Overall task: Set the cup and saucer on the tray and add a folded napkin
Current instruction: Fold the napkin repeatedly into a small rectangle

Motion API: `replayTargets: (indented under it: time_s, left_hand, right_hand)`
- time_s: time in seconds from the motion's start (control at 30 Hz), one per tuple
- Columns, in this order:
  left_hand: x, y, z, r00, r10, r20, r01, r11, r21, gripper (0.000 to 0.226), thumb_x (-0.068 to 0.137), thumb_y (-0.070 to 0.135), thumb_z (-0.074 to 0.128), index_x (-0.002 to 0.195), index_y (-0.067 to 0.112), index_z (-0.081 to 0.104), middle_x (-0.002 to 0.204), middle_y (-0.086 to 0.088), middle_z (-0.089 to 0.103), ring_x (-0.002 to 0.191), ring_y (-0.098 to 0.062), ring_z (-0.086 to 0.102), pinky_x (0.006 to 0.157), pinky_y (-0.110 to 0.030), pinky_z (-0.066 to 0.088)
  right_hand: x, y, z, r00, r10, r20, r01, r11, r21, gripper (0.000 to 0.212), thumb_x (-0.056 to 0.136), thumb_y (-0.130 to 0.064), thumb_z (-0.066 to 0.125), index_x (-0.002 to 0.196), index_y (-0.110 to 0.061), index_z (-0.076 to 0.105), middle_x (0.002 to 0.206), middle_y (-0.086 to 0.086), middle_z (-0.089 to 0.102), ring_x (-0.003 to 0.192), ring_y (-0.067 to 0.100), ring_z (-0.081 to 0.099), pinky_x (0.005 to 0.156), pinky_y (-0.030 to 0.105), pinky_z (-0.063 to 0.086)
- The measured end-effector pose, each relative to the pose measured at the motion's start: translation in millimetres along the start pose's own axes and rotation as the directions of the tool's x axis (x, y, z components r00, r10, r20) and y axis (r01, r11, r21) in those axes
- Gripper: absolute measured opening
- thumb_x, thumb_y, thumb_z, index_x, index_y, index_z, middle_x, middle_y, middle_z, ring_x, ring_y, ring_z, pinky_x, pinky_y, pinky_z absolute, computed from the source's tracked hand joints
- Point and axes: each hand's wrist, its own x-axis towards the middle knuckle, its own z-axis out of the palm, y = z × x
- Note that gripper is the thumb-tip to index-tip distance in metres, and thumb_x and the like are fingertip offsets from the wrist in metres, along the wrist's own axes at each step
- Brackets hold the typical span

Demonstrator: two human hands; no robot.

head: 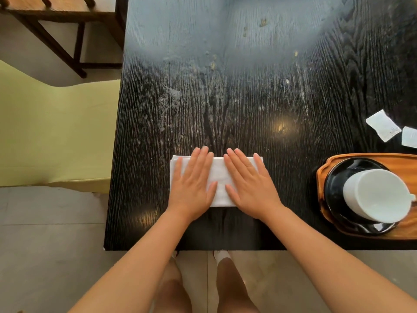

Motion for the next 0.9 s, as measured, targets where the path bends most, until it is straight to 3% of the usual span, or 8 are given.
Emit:
replayTargets:
  time_s: [0.1,0.23,0.37,0.47,0.53,0.6,0.73,0.9]
  left_hand:
    - [-11,-19,-2,0.993,-0.112,-0.021,0.113,0.992,0.06,0.064,0.089,0.041,0.025,0.145,0.008,0.025,0.154,-0.009,0.025,0.142,-0.02,0.016,0.112,-0.053,0.004]
    - [-15,-27,-6,0.997,-0.079,-0.019,0.08,0.995,0.059,0.062,0.09,0.038,0.025,0.144,0.007,0.026,0.152,-0.01,0.028,0.141,-0.019,0.015,0.112,-0.052,0.011]
    - [0,-49,-11,0.992,0.129,-0.007,-0.128,0.989,0.071,0.061,0.093,0.04,0.022,0.146,0.009,0.02,0.154,-0.008,0.025,0.142,-0.017,0.012,0.113,-0.05,0.009]
    - [36,-75,-25,0.923,0.382,0.048,-0.384,0.906,0.179,0.061,0.095,0.042,0.016,0.147,0.012,0.019,0.155,-0.005,0.02,0.144,-0.018,0.013,0.114,-0.052,0.006]
    - [63,-81,-32,0.897,0.44,0.03,-0.43,0.858,0.282,0.059,0.094,0.04,0.019,0.146,0.012,0.023,0.154,-0.003,0.022,0.143,-0.02,0.017,0.113,-0.053,-0.001]
    - [67,-60,-34,0.947,0.314,-0.068,-0.284,0.917,0.281,0.06,0.093,0.041,0.021,0.145,0.012,0.028,0.154,-0.004,0.023,0.143,-0.021,0.017,0.113,-0.052,-0.014]
    - [29,14,-15,0.988,-0.128,-0.085,0.118,0.986,-0.115,0.068,0.086,0.06,0.025,0.147,0.033,0.01,0.157,-0.001,-0.008,0.144,-0.023,-0.01,0.103,-0.06,-0.02]
    - [38,11,-4,0.99,0.13,-0.045,-0.131,0.991,-0.025,0.071,0.08,0.066,0.033,0.144,0.036,0.026,0.157,-0.006,0.014,0.144,-0.03,0.003,0.098,-0.075,-0.001]
  right_hand:
    - [-10,19,-2,0.999,0.011,0.037,-0.01,0.999,-0.03,0.068,0.09,-0.046,0.028,0.147,-0.011,0.012,0.155,0.005,0.013,0.142,0.016,0.006,0.113,0.05,0.005]
    - [-17,17,-5,0.996,0.078,0.047,-0.077,0.997,-0.033,0.068,0.09,-0.046,0.027,0.146,-0.011,0.011,0.155,0.007,0.016,0.142,0.017,0.007,0.112,0.052,0.007]
    - [-38,-2,-3,0.986,0.161,0.053,-0.161,0.987,-0.008,0.073,0.088,-0.048,0.029,0.147,-0.01,0.01,0.155,0.01,0.013,0.142,0.022,0.008,0.11,0.056,0.009]
    - [-59,-28,5,0.966,0.249,0.072,-0.25,0.968,0.0,0.076,0.086,-0.052,0.031,0.147,-0.01,0.014,0.155,0.015,0.014,0.143,0.027,0.008,0.109,0.059,0.011]
    - [-66,-43,10,0.948,0.309,0.072,-0.31,0.951,0.001,0.077,0.086,-0.054,0.032,0.147,-0.012,0.016,0.155,0.015,0.013,0.143,0.027,0.006,0.109,0.06,0.01]
    - [-71,-54,13,0.926,0.369,0.08,-0.37,0.929,0.0,0.075,0.087,-0.056,0.028,0.148,-0.014,0.015,0.155,0.014,0.011,0.144,0.026,0.001,0.109,0.06,0.008]
    - [-84,-73,15,0.888,0.443,0.122,-0.45,0.892,0.041,0.072,0.089,-0.056,0.011,0.147,-0.013,0.019,0.155,0.015,0.011,0.144,0.026,0.001,0.109,0.059,0.01]
    - [-103,-86,17,0.922,0.374,0.105,-0.38,0.924,0.047,0.068,0.091,-0.055,0.02,0.143,-0.013,0.029,0.151,0.021,0.021,0.142,0.031,0.014,0.104,0.059,0.016]
